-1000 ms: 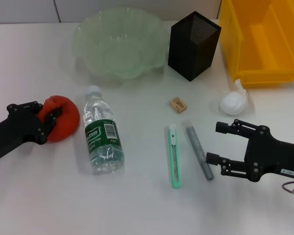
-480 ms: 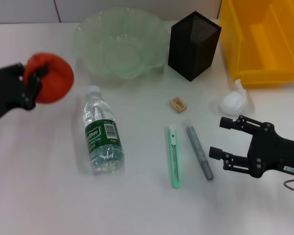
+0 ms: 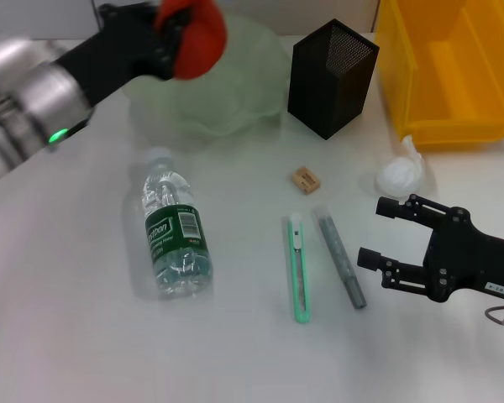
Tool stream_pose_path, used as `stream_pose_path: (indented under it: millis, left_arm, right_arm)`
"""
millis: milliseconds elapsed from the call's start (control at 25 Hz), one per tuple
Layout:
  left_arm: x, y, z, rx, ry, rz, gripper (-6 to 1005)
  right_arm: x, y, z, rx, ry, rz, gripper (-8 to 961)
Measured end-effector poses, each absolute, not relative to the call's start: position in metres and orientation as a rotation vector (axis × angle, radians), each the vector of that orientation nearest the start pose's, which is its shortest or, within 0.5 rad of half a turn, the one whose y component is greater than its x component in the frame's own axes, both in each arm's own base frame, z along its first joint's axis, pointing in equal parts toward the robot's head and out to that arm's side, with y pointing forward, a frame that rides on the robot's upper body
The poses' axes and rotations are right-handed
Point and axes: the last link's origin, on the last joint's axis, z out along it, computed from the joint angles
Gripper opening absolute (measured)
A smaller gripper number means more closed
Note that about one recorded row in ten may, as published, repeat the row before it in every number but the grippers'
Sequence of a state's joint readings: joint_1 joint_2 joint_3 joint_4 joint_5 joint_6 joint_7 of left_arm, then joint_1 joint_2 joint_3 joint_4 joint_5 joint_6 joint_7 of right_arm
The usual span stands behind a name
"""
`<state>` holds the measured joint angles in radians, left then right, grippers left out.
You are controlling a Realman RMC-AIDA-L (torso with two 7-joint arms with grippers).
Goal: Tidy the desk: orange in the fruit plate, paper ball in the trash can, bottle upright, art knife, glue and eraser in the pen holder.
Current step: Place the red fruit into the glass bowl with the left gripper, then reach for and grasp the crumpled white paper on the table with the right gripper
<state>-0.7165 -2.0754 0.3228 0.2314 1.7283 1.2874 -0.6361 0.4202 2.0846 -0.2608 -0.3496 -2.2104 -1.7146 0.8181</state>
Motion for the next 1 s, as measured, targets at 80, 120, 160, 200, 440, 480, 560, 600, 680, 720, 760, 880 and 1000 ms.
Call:
stream_pose_path:
  millis: [80,120,160,200,440,480,560,600,680,720,760,880,1000]
  left_arm:
    - [-0.217,0.416,-0.030,-2.172,-0.222,-0.781,56]
    - [-0.214,0.420,-0.034,-2.158,-0.228,-0.766,60]
    - [-0.210,0.425,-0.039,-2.128,-0.231,-0.739,65]
    - [-0.210,0.425,-0.039,-2.128,-0.231,-0.739,69]
    - [-0.209,0.427,-0.043,-2.092,-0.211,-0.706,225]
    - [-0.209,0.428,-0.043,-2.089,-0.213,-0.707,262]
    - [-0.209,0.429,-0.041,-2.080,-0.216,-0.709,320]
    - [-0.209,0.429,-0.041,-2.080,-0.216,-0.709,342]
    - [-0.208,0.429,-0.040,-2.079,-0.214,-0.710,385]
    - [-0.208,0.429,-0.040,-2.078,-0.213,-0.712,406]
    - [-0.208,0.429,-0.041,-2.080,-0.218,-0.720,428]
    - [-0.209,0.426,-0.042,-2.098,-0.261,-0.745,492]
    - [-0.216,0.414,-0.040,-2.184,-0.330,-0.814,650]
  right_arm:
    - [0.305,0.253,-0.025,-2.589,0.418,0.929,792]
    - [0.306,0.253,-0.025,-2.588,0.420,0.928,792]
    - [0.307,0.251,-0.025,-2.586,0.425,0.927,792]
    - [0.307,0.251,-0.025,-2.586,0.425,0.927,792]
    - [0.309,0.250,-0.025,-2.582,0.435,0.924,791]
    - [0.309,0.250,-0.025,-2.579,0.435,0.925,791]
    - [0.308,0.251,-0.024,-2.569,0.434,0.931,791]
    - [0.308,0.251,-0.024,-2.569,0.434,0.931,791]
    - [0.308,0.251,-0.024,-2.562,0.436,0.939,791]
    - [0.307,0.251,-0.024,-2.558,0.440,0.946,791]
    - [0.305,0.252,-0.023,-2.546,0.455,0.975,791]
    - [0.302,0.250,-0.017,-2.520,0.469,1.039,791]
    - [0.297,0.245,0.009,-2.450,0.442,1.171,790]
